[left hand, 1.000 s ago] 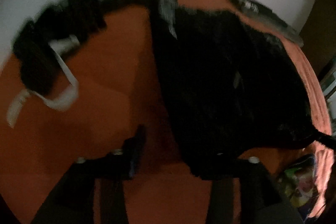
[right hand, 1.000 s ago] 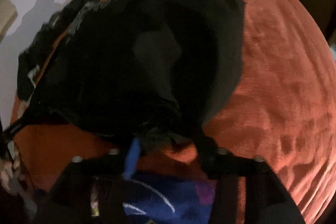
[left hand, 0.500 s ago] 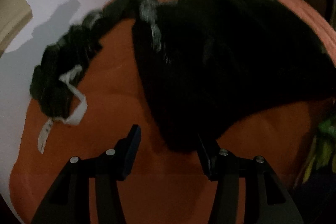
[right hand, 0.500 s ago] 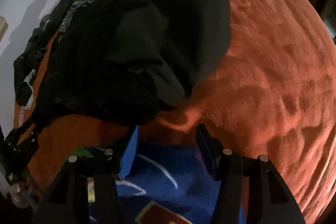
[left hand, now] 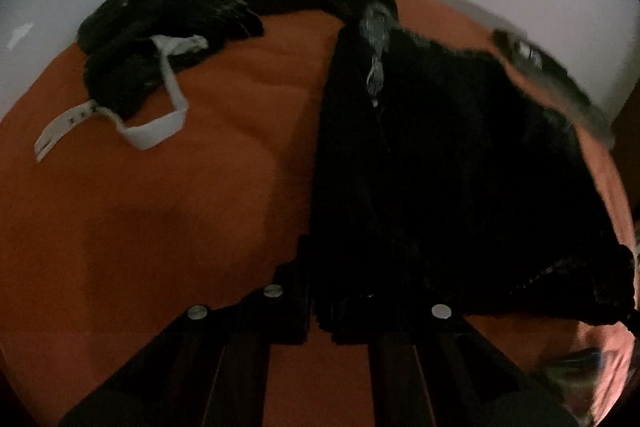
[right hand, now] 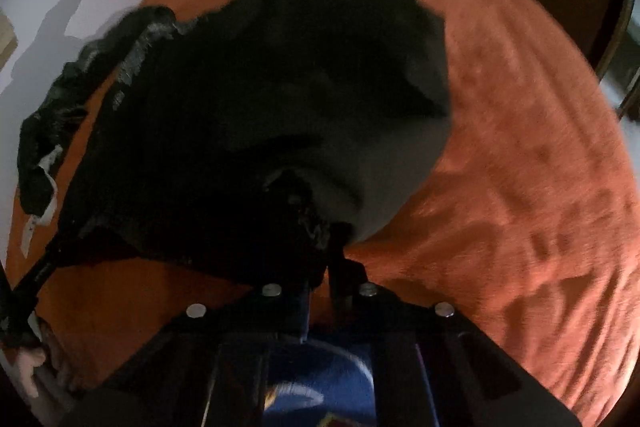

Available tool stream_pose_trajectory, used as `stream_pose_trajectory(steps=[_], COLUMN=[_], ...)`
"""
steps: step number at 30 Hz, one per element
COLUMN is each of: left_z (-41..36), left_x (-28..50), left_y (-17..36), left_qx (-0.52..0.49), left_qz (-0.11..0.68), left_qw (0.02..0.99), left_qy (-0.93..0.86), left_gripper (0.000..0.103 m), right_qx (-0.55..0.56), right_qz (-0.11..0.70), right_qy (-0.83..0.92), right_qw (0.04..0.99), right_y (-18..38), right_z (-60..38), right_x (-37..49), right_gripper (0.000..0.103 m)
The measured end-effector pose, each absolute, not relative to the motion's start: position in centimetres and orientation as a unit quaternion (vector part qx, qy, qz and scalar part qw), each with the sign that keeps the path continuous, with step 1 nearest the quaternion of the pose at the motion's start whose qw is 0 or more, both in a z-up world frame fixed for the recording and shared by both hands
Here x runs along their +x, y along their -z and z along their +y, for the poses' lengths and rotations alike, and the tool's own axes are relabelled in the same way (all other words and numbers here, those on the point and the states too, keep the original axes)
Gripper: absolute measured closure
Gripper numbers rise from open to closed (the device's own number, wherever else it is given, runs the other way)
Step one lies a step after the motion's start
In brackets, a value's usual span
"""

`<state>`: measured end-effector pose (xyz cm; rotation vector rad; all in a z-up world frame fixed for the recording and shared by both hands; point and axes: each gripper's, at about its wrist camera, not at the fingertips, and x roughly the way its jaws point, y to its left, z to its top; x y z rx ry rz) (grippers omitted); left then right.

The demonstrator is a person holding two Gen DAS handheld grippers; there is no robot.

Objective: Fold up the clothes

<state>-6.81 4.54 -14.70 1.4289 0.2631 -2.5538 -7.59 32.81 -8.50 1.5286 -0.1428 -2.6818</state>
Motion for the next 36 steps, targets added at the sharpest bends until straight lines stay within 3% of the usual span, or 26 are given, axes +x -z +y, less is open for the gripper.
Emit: stream_pose_trajectory(steps=[4, 9, 21, 36], left_z=[3.6, 2.5, 1.7, -0.1], left_x=[-5.7, -4.4, -4.4, 1.1], left_y=[14.9, 15.1, 14.6, 9.0], left_qx=[0.492, 0.498, 0.509, 0.469], left_qz=[0.155, 0.237, 0.272, 0.293], left_qw=[0.092, 0.081, 0.053, 0.025], left_qy=[0.852, 0.830, 0.815, 0.833], left_gripper=[0.096, 0.096, 0.089, 0.089], right_qx=[0.509, 0.547, 0.593, 0.534], right_qz=[-0.003, -0.011, -0.031, -0.077], right_qy=[0.861, 0.837, 0.804, 0.841], right_qw=[0.010, 0.012, 0.036, 0.027], right_y=[7.9, 8.9, 8.9, 0.7], right_z=[33.0, 33.7, 34.6, 35.7], right_x=[-6.8, -7.0, -6.5, 0.0], right_gripper=[0.097, 0.097, 0.094, 0.094])
